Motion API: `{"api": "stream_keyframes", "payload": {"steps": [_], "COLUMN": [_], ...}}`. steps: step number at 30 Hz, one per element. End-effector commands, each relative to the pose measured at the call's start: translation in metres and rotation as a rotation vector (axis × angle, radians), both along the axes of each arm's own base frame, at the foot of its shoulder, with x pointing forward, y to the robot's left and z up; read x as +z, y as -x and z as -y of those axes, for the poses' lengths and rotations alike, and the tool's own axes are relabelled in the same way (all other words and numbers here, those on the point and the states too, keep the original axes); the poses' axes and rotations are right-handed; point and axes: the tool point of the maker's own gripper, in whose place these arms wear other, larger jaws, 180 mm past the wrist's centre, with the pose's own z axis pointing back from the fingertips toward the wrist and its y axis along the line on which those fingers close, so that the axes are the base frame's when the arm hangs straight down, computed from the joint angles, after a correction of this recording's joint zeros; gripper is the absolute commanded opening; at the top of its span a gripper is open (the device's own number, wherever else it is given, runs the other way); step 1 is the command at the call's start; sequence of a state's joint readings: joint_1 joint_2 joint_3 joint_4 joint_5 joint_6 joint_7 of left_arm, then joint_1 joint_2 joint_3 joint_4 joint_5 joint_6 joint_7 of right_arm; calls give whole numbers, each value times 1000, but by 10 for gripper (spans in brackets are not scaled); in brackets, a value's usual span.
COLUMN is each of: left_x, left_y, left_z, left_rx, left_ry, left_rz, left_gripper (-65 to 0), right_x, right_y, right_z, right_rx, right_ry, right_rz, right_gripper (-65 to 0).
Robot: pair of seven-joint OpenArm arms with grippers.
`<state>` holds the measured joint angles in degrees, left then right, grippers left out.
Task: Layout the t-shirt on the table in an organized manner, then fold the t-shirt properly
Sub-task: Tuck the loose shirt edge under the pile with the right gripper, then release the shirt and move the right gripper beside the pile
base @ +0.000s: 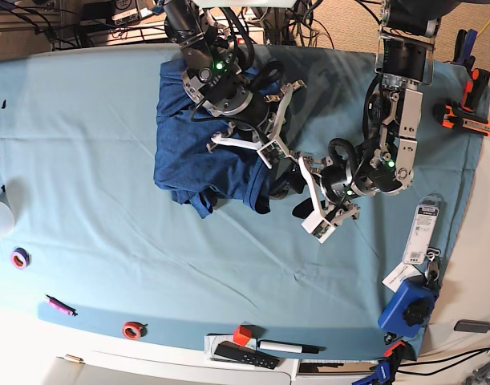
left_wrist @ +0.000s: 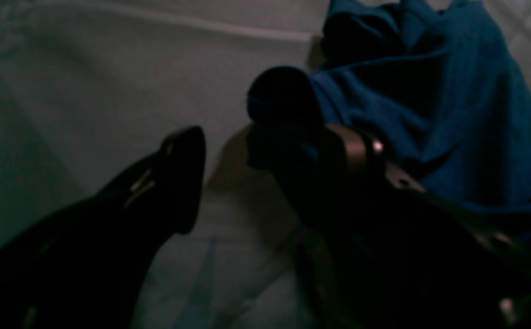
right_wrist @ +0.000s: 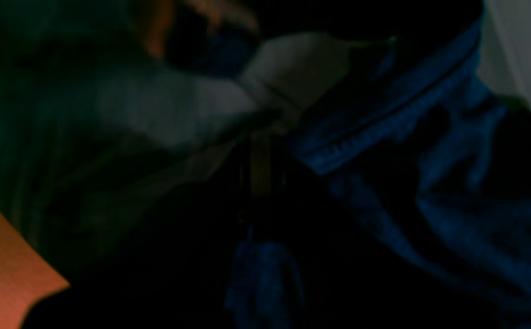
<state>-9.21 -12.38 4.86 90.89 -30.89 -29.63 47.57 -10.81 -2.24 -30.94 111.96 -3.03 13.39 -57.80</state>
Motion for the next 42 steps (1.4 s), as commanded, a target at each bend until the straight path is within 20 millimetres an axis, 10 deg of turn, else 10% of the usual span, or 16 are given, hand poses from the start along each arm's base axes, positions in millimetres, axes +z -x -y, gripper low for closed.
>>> {"api": "stream_keyframes", "payload": {"steps": [1,11,16,24,30,42], "left_x": [18,15,15,15,16,17], "left_y": [-9,-9,-9,-9,-9,-9], "left_z": [3,0,0,0,1,2], "left_rx": [-1,2,1,1,1,-1], "left_ry": [33,13,13,14,18,32], "left_rz": [53,55,55,55,55,53], "left_gripper": [-288,-288,-288,-288,-288,-288], "right_x": [12,76,94,71,62,25], "right_y": [-9,-65,-70,-64,-62,-89], "right_z": [-2,108,187,288,298,246], "right_rx": [0,-353,-569,-802,-758,-558], "right_ry": [-8,233,271,-125,-492,-929], "right_rz": [54,321,345,205,110,-135], "right_gripper": [-650,-650,-331,-263,-257,-257]}}
